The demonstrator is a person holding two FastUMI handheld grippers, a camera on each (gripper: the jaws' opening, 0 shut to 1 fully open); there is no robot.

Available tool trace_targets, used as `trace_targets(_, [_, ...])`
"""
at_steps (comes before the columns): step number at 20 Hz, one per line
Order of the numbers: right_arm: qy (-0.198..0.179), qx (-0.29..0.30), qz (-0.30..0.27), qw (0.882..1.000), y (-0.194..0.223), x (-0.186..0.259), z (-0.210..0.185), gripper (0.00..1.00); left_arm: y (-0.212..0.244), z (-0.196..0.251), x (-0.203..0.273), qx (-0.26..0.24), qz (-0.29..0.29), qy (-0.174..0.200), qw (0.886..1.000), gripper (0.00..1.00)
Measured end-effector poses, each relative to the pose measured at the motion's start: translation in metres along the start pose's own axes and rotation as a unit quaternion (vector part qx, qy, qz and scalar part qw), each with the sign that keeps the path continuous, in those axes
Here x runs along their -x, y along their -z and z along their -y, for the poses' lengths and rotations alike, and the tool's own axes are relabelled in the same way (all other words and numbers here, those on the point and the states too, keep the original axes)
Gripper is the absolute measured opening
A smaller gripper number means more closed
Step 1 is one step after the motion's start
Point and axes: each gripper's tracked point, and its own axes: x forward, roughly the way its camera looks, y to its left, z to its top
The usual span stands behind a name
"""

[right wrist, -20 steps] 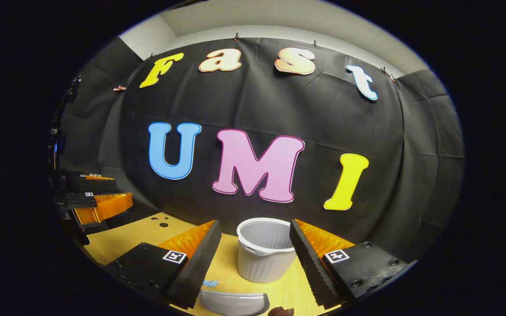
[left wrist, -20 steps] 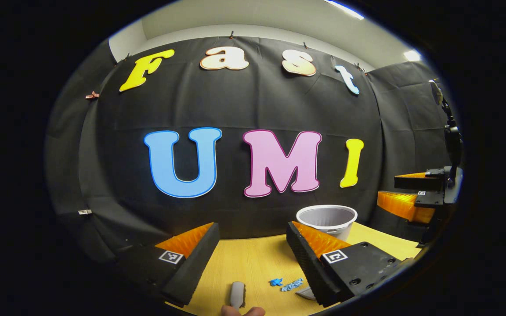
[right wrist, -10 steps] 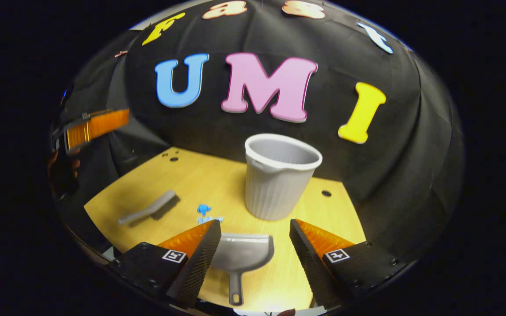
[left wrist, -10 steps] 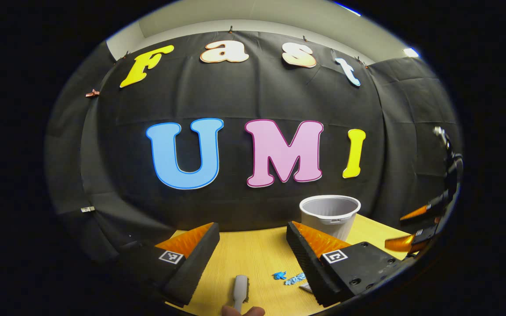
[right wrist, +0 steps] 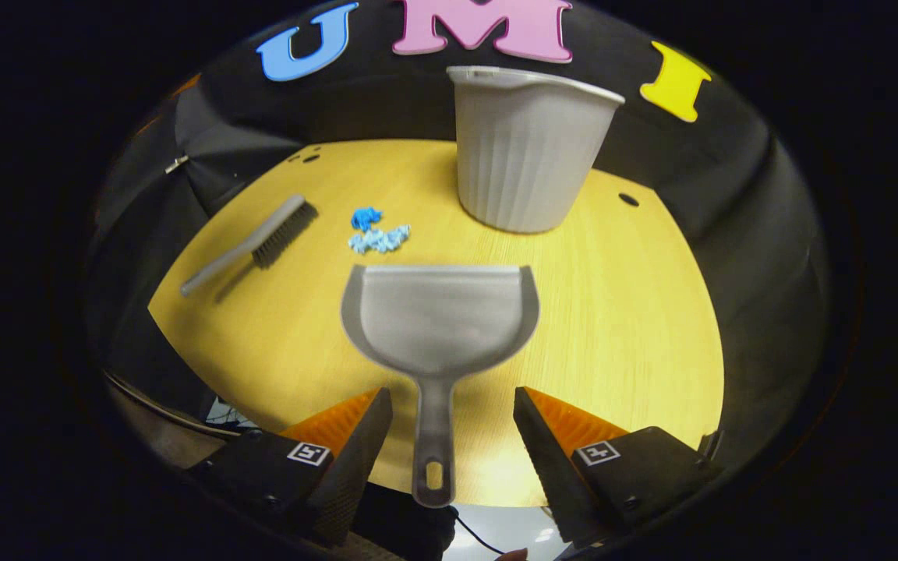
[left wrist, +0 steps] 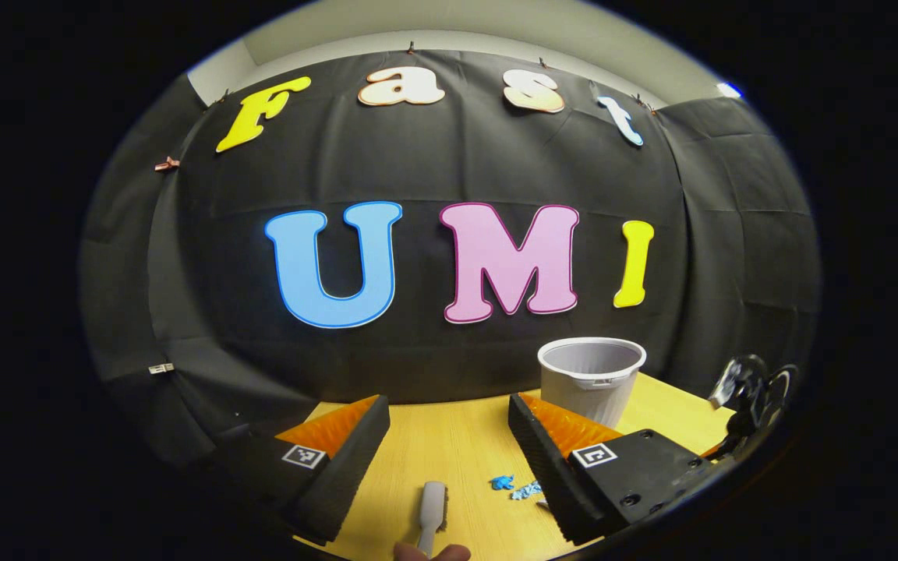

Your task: Pick up the small broom and dustpan from the desktop, sweep the trash into the dustpan with the broom, and then empty the trash into the garbage bin.

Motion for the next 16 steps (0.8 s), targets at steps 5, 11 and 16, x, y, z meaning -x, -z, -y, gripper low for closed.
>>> trace_targets(5, [-0.005,-0.013,-0.067,0.998,0.027,-0.044,-0.006,0.98,0.007,-0.006,0.000,-0.004,-0.011,-0.008,1.000,0.97])
trace_targets(11, [-0.004,-0.022,-0.095,0.995,0.025,-0.067,-0.012,0.98,0.015,-0.015,-0.002,0.000,-0.024,-0.017,1.000,0.97])
trace_targets(16, [-0.011,-0.015,-0.087,0.996,0.016,-0.075,-0.007,0.64,0.026,-0.025,-0.001,0.000,-0.035,-0.026,0.999,0.97])
